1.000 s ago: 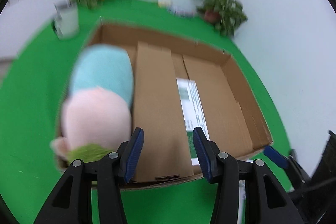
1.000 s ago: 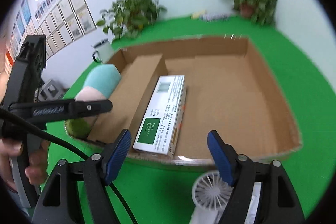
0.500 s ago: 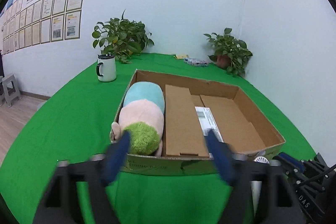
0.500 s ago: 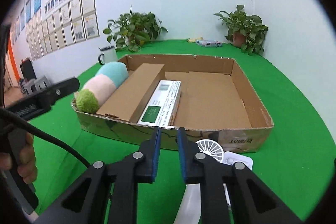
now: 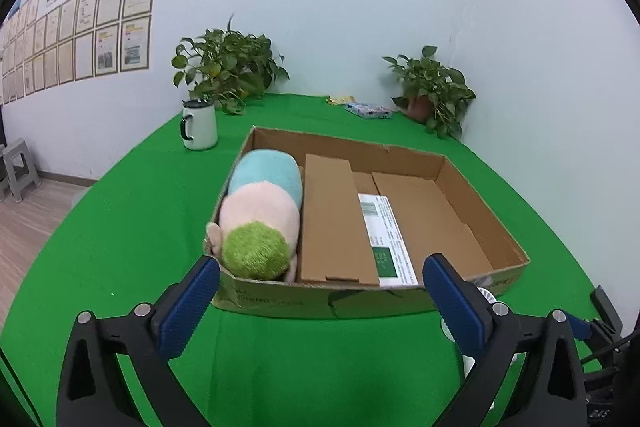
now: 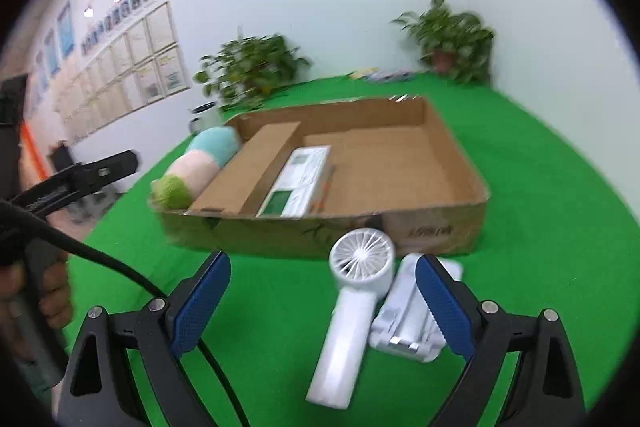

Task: Organize objects
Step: 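Move the right gripper to the handle of the white handheld fan, then close the right gripper on the fan handle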

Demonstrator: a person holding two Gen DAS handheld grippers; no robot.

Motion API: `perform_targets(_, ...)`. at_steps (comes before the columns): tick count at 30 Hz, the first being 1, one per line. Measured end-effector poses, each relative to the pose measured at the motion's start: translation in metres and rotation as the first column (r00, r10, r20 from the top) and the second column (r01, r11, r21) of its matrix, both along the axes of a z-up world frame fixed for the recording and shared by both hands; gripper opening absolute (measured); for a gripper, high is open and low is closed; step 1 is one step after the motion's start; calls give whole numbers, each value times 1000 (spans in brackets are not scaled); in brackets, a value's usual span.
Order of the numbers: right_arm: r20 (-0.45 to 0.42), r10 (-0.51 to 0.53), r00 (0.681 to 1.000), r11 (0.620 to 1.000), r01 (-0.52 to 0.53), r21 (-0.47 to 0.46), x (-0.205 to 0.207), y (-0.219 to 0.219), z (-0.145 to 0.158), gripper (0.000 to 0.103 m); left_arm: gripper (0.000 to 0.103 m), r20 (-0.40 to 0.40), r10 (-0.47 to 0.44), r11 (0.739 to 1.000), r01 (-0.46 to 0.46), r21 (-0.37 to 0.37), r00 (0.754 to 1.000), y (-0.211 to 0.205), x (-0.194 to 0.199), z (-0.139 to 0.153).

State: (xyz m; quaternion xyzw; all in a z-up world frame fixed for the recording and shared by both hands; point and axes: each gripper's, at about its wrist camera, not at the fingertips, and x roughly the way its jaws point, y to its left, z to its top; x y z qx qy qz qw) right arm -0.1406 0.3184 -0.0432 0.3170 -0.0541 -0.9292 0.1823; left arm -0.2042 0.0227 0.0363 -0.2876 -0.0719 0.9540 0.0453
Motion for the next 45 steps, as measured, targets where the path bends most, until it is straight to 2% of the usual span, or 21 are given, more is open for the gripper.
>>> perform_targets(5, 81, 121, 989, 993, -120, -20, 9, -4, -19, 94, 102, 74, -101, 995, 99, 30, 992, 12, -1, -21)
perform_targets(10, 210, 56, 976, 998, -60, 11, -1, -11, -53, 89, 102, 228, -242, 968, 218, 125, 943, 29, -18, -55)
perform_targets(13, 253, 14, 967, 997, -33, 70, -7, -16, -66, 77, 100, 266, -323, 938, 270, 218, 908, 38, -26, -69)
perform_targets(15, 263, -2, 965, 994, -27, 106, -6, -19, -72, 61, 95, 270, -344, 926, 276, 257, 899, 43, -32, -76)
perform_targets(19, 266, -7, 964, 989, -33, 144, -1, -21, -75, 47, 92, 285, -388, 905, 305, 296, 876, 56, -38, -86)
perform_targets(20, 267, -9, 964, 988, -33, 151, 0, -22, -76, 39, 90, 284, -397, 901, 313, 300, 872, 58, -39, -87)
perform_targets(25, 276, -3, 961, 983, -48, 175, 7, -23, -74, 38, 84, 319, -466, 869, 358, 341, 825, 73, -38, -98)
perform_targets(30, 298, 51, 953, 981, -103, 162, 29, -20, -75, 38, 83, 349, -564, 808, 414, 420, 748, 91, -29, -116)
perform_targets(33, 325, 73, 943, 981, -127, 149, 38, -13, -76, 37, 76, 371, -604, 772, 404, 490, 705, 99, -31, -130)
perform_targets(37, 328, 75, 942, 976, -136, 167, 45, -5, -80, 35, 76, 378, -661, 723, 413, 554, 649, 117, -29, -142)
perform_targets(40, 324, 75, 943, 981, -129, 147, 44, -2, -80, 39, 76, 381, -680, 702, 405, 586, 627, 127, -31, -150)
perform_targets(41, 319, 71, 945, 982, -122, 143, 43, -3, -80, 45, 72, 376, -682, 697, 401, 594, 628, 128, -32, -151)
perform_targets(42, 315, 68, 947, 983, -118, 142, 42, -3, -81, 47, 69, 379, -682, 694, 391, 605, 625, 128, -34, -153)
perform_targets(45, 299, 60, 952, 981, -111, 156, 36, -6, -84, 47, 65, 374, -677, 685, 359, 634, 634, 127, -42, -158)
